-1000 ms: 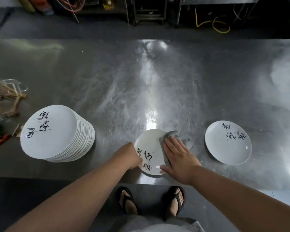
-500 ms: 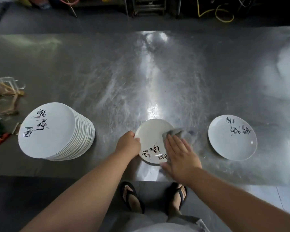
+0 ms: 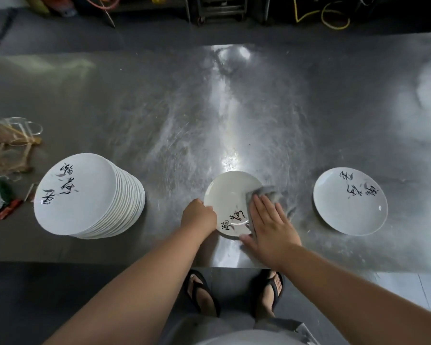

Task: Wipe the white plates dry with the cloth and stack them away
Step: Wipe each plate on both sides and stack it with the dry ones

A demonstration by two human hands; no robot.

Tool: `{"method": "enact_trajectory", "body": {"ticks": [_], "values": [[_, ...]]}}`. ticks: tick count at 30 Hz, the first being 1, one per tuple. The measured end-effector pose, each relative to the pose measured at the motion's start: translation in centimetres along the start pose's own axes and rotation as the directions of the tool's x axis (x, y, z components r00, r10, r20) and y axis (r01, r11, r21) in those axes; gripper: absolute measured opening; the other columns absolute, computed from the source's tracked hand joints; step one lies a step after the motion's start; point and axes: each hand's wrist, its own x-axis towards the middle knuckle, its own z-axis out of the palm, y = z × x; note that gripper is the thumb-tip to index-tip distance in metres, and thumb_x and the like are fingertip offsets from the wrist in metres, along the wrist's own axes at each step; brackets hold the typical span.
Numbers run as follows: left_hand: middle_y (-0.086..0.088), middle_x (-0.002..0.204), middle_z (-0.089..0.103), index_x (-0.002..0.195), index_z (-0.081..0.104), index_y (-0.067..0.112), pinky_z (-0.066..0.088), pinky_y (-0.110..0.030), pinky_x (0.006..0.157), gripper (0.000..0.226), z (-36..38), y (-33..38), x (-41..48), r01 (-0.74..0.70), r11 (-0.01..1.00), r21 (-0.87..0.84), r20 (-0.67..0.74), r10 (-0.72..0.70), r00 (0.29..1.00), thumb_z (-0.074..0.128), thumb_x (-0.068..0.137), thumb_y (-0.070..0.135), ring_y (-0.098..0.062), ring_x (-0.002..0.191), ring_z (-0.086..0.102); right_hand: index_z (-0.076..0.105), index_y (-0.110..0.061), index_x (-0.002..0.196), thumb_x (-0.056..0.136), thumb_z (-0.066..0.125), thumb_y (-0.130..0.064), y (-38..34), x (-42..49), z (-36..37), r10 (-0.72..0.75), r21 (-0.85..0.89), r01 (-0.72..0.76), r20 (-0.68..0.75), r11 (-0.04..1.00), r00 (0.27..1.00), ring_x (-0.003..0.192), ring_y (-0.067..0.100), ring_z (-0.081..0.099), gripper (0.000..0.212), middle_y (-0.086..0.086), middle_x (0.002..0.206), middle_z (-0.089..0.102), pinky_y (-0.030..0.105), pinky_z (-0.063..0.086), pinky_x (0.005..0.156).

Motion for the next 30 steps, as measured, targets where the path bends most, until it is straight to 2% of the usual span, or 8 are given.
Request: {"method": "enact_trajectory", "body": {"ticks": [3,5,7,10,13,19,26,30], "values": [[-0.009,0.069,0.075,0.106,0.066,0.004,0.048,-0.022,0.046,0.022,-0.4,-0.1,-0.9,0.039,0.995,0.094,0.196,-0.057,0.979,0.052,0.098,0.020,-0.017,0.044,0.063,-0.027,-0.018,0.159,0.086,-0.003,-0.078,1.0,-2.3,0.8,-0.062,0.023,0.061,0.030,0.998,0.998,0.152,0.017,-0.037,0.097,0.001,0.169,-0.030,0.039,-0.020,0.124],[-0.008,0.069,0.077,0.102,0.070,0.004,0.046,-0.021,0.046,0.024,-1.3,-0.4,-1.0,-0.007,0.970,0.243,0.362,-0.084,0.928,0.052,0.095,0.018,-0.015,0.044,0.062,-0.018,-0.019,0.164,0.089,-0.001,-0.081,2.8,-1.2,-0.6,-0.162,-0.043,0.163,0.028,0.986,0.986,0.154,0.016,-0.034,0.099,-0.001,0.173,-0.022,0.037,-0.018,0.126],[-0.004,0.073,0.077,0.098,0.070,0.006,0.049,-0.026,0.057,0.031,-2.7,-0.2,-0.3,-0.058,0.938,0.341,0.297,-0.050,0.954,0.057,0.094,0.035,-0.019,0.059,0.069,-0.007,-0.019,0.166,0.093,0.006,-0.083,4.6,1.1,-2.7,-0.279,-0.125,0.278,0.015,0.952,0.960,0.157,0.017,-0.026,0.098,-0.002,0.175,-0.010,0.036,-0.017,0.126],[-0.003,0.100,0.070,0.106,0.065,0.015,0.047,-0.034,0.074,0.036,-3.6,0.3,1.5,-0.147,0.924,0.352,0.017,0.151,0.988,0.056,0.098,0.050,-0.026,0.088,0.065,0.000,-0.019,0.167,0.098,0.022,-0.078,5.1,4.5,-5.1,-0.369,-0.199,0.365,0.020,0.909,0.929,0.159,0.017,-0.017,0.094,-0.002,0.176,-0.001,0.036,-0.015,0.126],[-0.006,0.110,0.069,0.108,0.064,0.018,0.046,-0.035,0.080,0.018,-2.2,0.2,2.1,-0.232,0.934,0.273,0.023,0.234,0.972,0.052,0.104,0.031,-0.025,0.091,0.058,-0.006,-0.019,0.167,0.097,0.022,-0.079,3.8,5.9,-4.9,-0.307,-0.191,0.304,0.018,0.933,0.952,0.159,0.018,-0.019,0.096,-0.002,0.176,-0.005,0.040,-0.011,0.129],[-0.007,0.095,0.072,0.105,0.065,0.017,0.059,-0.041,0.083,0.018,-0.8,-0.7,1.7,-0.162,0.980,0.114,0.005,0.163,0.987,0.053,0.101,0.029,-0.028,0.085,0.070,-0.013,-0.017,0.166,0.096,0.011,-0.077,0.4,0.0,0.6,0.000,0.032,0.002,-0.063,0.999,0.998,0.159,0.018,-0.021,0.095,-0.001,0.175,-0.014,0.042,-0.012,0.129],[-0.002,0.108,0.064,0.116,0.059,0.018,0.044,-0.035,0.078,0.016,-0.9,-0.3,1.3,-0.192,0.963,0.187,0.066,0.182,0.981,0.050,0.104,0.023,-0.024,0.095,0.059,-0.013,-0.016,0.166,0.098,0.012,-0.077,1.5,2.2,-1.5,-0.038,-0.062,0.036,-0.032,0.997,0.999,0.159,0.021,-0.020,0.095,0.001,0.174,-0.016,0.045,-0.011,0.129],[-0.004,0.106,0.067,0.112,0.062,0.020,0.058,-0.039,0.082,0.017,-0.4,-0.4,1.2,-0.149,0.984,0.095,0.031,0.147,0.989,0.052,0.099,0.023,-0.027,0.091,0.067,-0.015,-0.020,0.165,0.100,0.012,-0.074,1.5,6.0,-2.7,0.017,0.001,-0.017,-0.005,1.000,1.000,0.155,0.021,-0.032,0.089,-0.006,0.170,-0.027,0.044,-0.012,0.129]]}}
